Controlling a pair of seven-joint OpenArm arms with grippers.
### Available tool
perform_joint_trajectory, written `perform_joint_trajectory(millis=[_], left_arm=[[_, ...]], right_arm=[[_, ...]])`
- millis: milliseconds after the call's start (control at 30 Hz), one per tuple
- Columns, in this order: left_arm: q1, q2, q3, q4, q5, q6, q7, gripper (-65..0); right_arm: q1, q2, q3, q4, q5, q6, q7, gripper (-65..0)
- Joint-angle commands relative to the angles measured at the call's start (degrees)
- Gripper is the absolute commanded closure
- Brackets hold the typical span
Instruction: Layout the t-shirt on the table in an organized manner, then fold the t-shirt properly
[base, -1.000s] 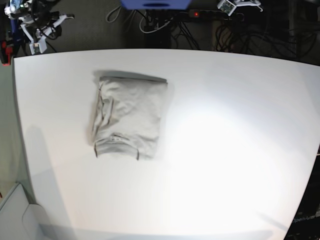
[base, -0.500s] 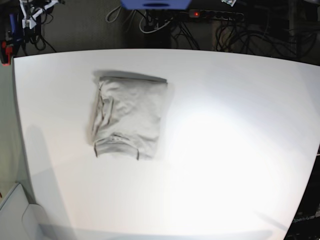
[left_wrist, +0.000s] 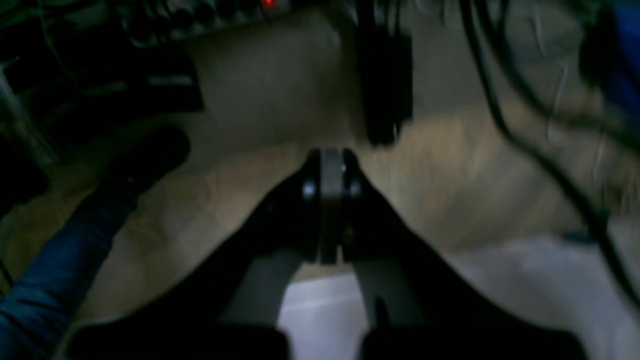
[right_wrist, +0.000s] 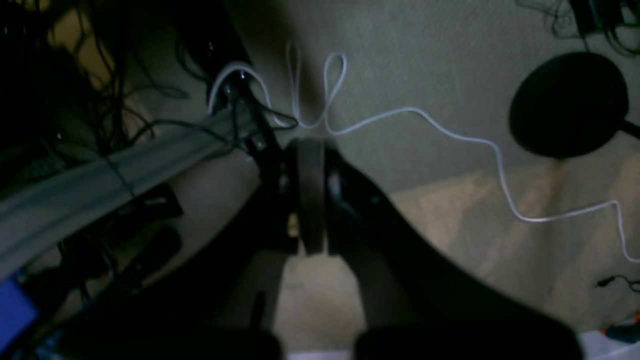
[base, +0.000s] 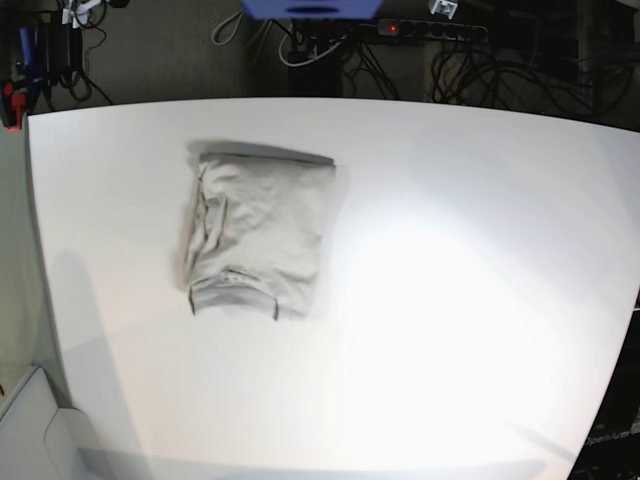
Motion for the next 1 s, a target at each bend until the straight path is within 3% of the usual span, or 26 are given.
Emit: perform_joint_trajectory(millis=[0, 67, 167, 300, 433, 533, 700, 967], left_arm=[[-0.68, 0.02, -0.20, -2.70, -0.04, 0.34, -0.74, 0.0], [-4.37, 0.02, -0.29, -9.30, -0.04, 0.34, -1.88, 0.0], [-12.37, -0.25, -0.37, -23.98, -0.13, 0.25, -4.25, 0.0], [-21.16, -1.83, -0.37, -41.30, -0.13, 0.43, -12.17, 0.0], [-26.87, -1.92, -0.29, -50.26, 0.13, 0.60, -16.91, 0.0], [-29.16, -1.92, -0.20, -52.46, 0.39, 0.60, -17.09, 0.0], [-30.39, -1.74, -0.37, -52.46, 0.04, 0.60, -17.44, 0.0], [-32.76, -1.92, -0.11, -52.64, 0.13, 0.25, -17.44, 0.0]], right_arm=[[0.12, 0.46, -1.73, -1.11, 0.18, 0.82, 2.05, 0.0], [1.08, 0.19, -5.07, -3.57, 0.18, -5.64, 4.51, 0.0], [2.67, -1.48, -10.70, -6.56, 0.18, -19.35, 8.11, 0.0], [4.86, -3.67, -17.73, -9.72, 0.18, -36.85, 9.96, 0.0], [6.45, -6.14, -22.22, -10.95, 0.18, -49.42, 10.22, 0.0], [7.41, -7.89, -23.36, -10.95, 0.18, -55.22, 10.22, 0.0], [8.56, -9.65, -23.36, -10.86, 0.18, -59.53, 10.40, 0.0], [10.58, -12.64, -23.18, -12.36, 0.27, -63.13, 16.38, 0.0]])
